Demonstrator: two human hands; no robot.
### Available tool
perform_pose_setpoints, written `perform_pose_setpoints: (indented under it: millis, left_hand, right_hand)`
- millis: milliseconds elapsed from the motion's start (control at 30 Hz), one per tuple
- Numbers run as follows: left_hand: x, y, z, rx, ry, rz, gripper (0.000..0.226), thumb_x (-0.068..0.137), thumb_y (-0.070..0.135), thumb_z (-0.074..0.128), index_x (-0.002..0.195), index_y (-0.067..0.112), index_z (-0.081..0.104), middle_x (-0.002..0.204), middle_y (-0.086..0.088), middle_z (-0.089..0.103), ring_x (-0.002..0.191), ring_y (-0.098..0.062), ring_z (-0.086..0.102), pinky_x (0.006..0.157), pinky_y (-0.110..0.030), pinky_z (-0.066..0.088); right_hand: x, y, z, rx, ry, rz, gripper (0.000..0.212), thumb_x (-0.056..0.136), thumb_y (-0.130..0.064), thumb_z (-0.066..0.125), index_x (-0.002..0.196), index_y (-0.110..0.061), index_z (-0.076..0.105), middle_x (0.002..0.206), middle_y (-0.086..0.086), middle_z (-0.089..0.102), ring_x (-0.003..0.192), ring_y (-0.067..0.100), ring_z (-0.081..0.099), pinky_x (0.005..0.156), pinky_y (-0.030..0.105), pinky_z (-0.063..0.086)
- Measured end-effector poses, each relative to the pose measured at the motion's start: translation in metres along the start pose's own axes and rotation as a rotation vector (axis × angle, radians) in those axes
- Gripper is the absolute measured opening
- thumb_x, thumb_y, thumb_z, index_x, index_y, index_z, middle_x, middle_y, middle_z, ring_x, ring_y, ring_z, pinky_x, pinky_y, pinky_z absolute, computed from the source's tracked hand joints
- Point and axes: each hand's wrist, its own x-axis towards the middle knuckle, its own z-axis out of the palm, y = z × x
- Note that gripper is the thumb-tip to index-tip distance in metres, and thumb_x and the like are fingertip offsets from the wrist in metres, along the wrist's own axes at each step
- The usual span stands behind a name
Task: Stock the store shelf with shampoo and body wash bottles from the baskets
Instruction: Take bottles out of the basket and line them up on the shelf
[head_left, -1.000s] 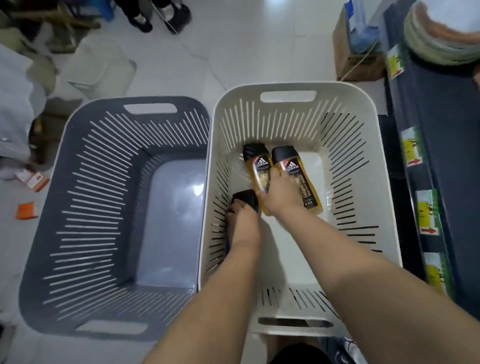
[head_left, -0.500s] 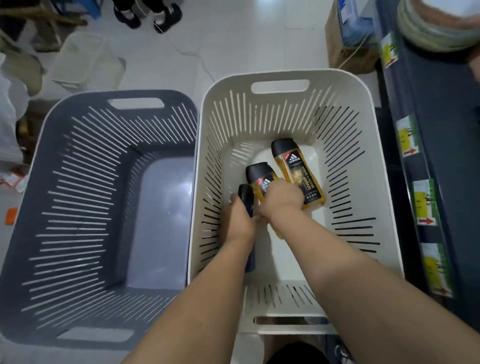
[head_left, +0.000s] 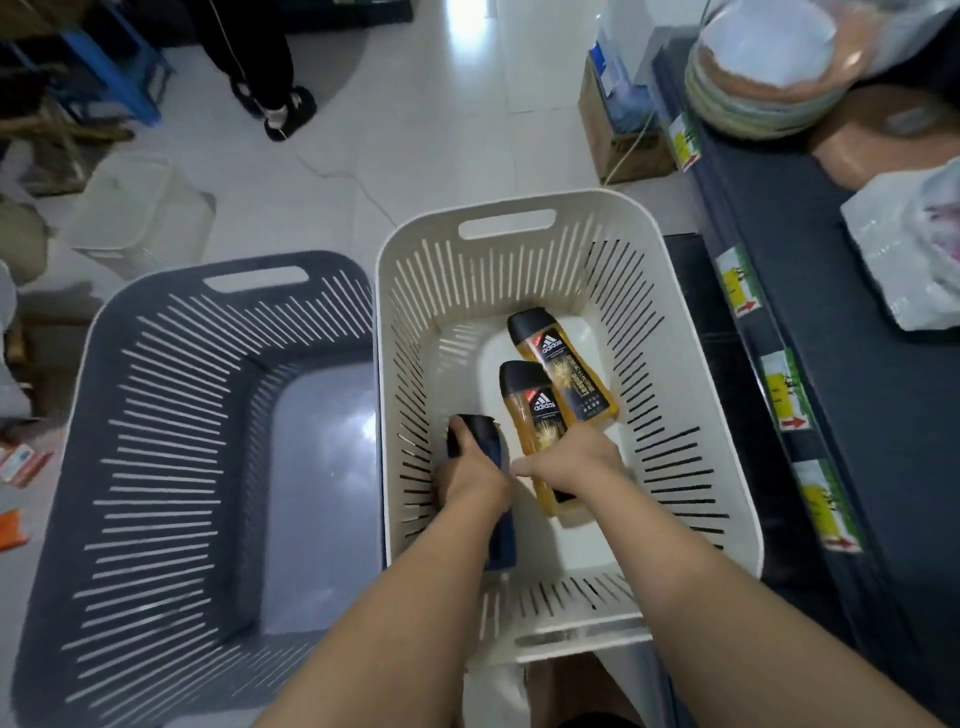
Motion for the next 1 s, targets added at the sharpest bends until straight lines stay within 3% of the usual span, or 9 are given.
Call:
perform_pose_setpoints:
  millis: [67, 167, 300, 467, 600, 767, 833, 933, 1000]
  left_hand:
    - [-0.007, 0.004, -0.011, -0.137, -0.071, -0.055, 0.12, 0.082, 0.024, 0.074, 0.15, 0.014, -0.024, 0.147, -0.019, 0.033, 0.129, -0.036, 0.046, 0.101, -0.043, 0.045]
    - [-0.018, 0.007, -0.023, -0.237, -0.067, -0.039, 0.109, 0.076, 0.026, 0.079, 0.149, 0.002, 0.001, 0.139, -0.018, 0.042, 0.121, -0.033, 0.052, 0.091, -0.039, 0.05]
    - [-0.043, 0.015, -0.055, -0.276, 0.032, 0.26, 0.08, 0.054, 0.033, 0.09, 0.118, 0.013, 0.047, 0.106, -0.007, 0.061, 0.096, -0.026, 0.062, 0.083, -0.041, 0.056]
    - [-0.099, 0.04, -0.101, -0.26, 0.097, 0.596, 0.074, 0.047, 0.037, 0.091, 0.107, 0.016, 0.052, 0.101, -0.003, 0.063, 0.089, -0.021, 0.062, 0.071, -0.034, 0.054]
    - [-0.155, 0.064, -0.125, -0.27, 0.231, 0.94, 0.071, 0.052, 0.037, 0.091, 0.109, 0.021, 0.051, 0.102, 0.0, 0.06, 0.094, -0.021, 0.061, 0.077, -0.036, 0.052]
    - [-0.233, 0.096, -0.124, -0.316, 0.209, 1.365, 0.071, 0.044, 0.047, 0.088, 0.103, 0.023, 0.056, 0.098, 0.003, 0.062, 0.091, -0.017, 0.061, 0.078, -0.038, 0.054]
    - [-0.265, 0.105, -0.111, -0.281, 0.185, 1.489, 0.067, 0.044, 0.048, 0.087, 0.099, 0.025, 0.056, 0.094, 0.005, 0.063, 0.087, -0.014, 0.061, 0.073, -0.033, 0.052]
    - [-0.314, 0.113, -0.086, -0.248, 0.118, 1.658, 0.062, 0.052, 0.04, 0.09, 0.1, 0.022, 0.055, 0.086, 0.01, 0.057, 0.08, 0.003, 0.054, 0.063, -0.01, 0.04]
    - [-0.344, 0.117, -0.066, -0.25, 0.053, 1.758, 0.058, 0.055, 0.034, 0.091, 0.097, 0.021, 0.054, 0.083, 0.014, 0.056, 0.078, 0.007, 0.055, 0.062, -0.009, 0.041]
  right_hand:
    - [-0.015, 0.002, -0.01, 0.178, 0.02, -0.054, 0.063, 0.061, -0.048, 0.08, 0.108, -0.016, 0.053, 0.097, 0.002, 0.062, 0.08, 0.019, 0.056, 0.052, 0.023, 0.034]
    - [-0.041, 0.001, -0.023, 0.367, 0.157, -0.164, 0.07, 0.059, -0.042, 0.083, 0.114, -0.017, 0.048, 0.105, 0.001, 0.058, 0.091, 0.02, 0.055, 0.064, 0.026, 0.039]
    - [-0.08, -0.002, -0.051, 0.489, 0.415, -0.225, 0.061, 0.056, -0.036, 0.086, 0.103, -0.02, 0.051, 0.088, -0.006, 0.058, 0.076, 0.014, 0.055, 0.057, 0.025, 0.039]
    - [-0.13, 0.009, -0.083, 0.61, 0.646, -0.212, 0.059, 0.058, -0.035, 0.084, 0.104, -0.021, 0.05, 0.088, -0.006, 0.061, 0.084, 0.017, 0.061, 0.069, 0.029, 0.046]
    - [-0.175, 0.028, -0.107, 0.658, 0.868, -0.162, 0.061, 0.064, -0.039, 0.081, 0.108, -0.022, 0.043, 0.093, -0.004, 0.06, 0.086, 0.021, 0.061, 0.073, 0.034, 0.05]
    - [-0.236, 0.075, -0.13, 0.608, 1.074, -0.068, 0.058, 0.061, -0.051, 0.079, 0.102, -0.024, 0.049, 0.095, -0.004, 0.064, 0.088, 0.018, 0.062, 0.074, 0.036, 0.054]
    - [-0.262, 0.097, -0.134, 0.601, 1.138, -0.029, 0.055, 0.06, -0.053, 0.078, 0.099, -0.025, 0.051, 0.092, -0.006, 0.064, 0.085, 0.015, 0.062, 0.073, 0.035, 0.055]
    - [-0.3, 0.13, -0.136, 0.627, 1.265, 0.024, 0.056, 0.061, -0.055, 0.078, 0.098, -0.024, 0.05, 0.09, -0.009, 0.063, 0.082, 0.013, 0.062, 0.072, 0.034, 0.055]
    - [-0.324, 0.155, -0.136, 0.641, 1.345, 0.073, 0.056, 0.061, -0.058, 0.077, 0.096, -0.024, 0.05, 0.089, -0.01, 0.063, 0.081, 0.012, 0.062, 0.071, 0.034, 0.055]
